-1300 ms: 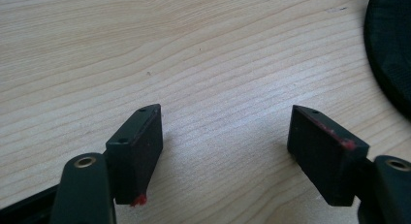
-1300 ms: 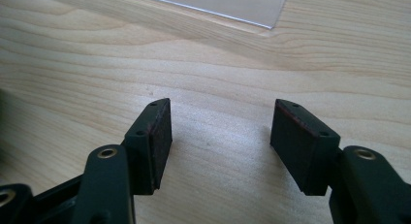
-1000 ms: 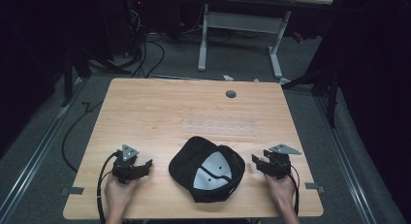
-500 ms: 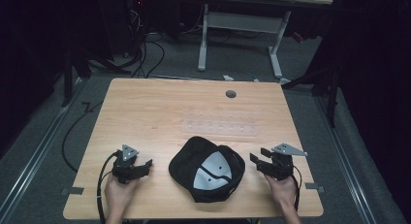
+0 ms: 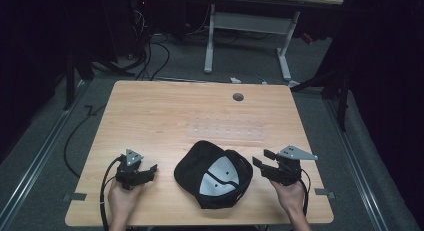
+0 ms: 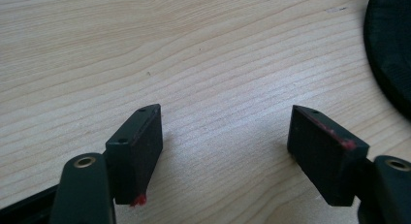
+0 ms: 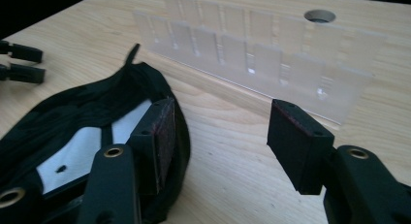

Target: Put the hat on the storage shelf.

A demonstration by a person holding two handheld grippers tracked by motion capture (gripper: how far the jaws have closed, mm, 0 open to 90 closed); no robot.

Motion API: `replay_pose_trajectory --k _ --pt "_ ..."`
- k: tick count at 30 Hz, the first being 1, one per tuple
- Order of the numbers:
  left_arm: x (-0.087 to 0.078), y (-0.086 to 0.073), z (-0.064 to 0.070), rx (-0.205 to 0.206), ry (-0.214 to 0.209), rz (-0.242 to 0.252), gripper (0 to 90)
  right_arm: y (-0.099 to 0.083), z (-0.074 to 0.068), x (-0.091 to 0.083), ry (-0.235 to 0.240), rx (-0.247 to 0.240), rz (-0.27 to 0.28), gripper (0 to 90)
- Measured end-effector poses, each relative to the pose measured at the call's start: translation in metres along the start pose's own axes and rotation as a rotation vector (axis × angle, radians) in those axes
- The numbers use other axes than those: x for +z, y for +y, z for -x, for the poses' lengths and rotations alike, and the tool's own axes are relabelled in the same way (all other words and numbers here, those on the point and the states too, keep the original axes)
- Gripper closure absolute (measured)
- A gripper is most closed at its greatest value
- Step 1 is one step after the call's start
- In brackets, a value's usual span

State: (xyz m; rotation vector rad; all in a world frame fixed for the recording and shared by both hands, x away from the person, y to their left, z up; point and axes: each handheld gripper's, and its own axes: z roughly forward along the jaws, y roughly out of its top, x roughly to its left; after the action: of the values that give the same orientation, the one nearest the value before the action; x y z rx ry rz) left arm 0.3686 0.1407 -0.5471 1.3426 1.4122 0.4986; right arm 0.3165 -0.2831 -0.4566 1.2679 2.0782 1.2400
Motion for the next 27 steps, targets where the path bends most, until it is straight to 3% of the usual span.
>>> replay_pose_trajectory --k 11,27 --pt "0.000 0.000 0.000 0.000 0.000 0.000 28.8 0.015 -0.019 0.013 0.059 -0.070 -0.032 39.3" --pt "0.000 0.000 0.000 0.000 0.000 0.000 28.7 0.023 -0.032 0.049 0.076 -0.132 -0.119 34.3"
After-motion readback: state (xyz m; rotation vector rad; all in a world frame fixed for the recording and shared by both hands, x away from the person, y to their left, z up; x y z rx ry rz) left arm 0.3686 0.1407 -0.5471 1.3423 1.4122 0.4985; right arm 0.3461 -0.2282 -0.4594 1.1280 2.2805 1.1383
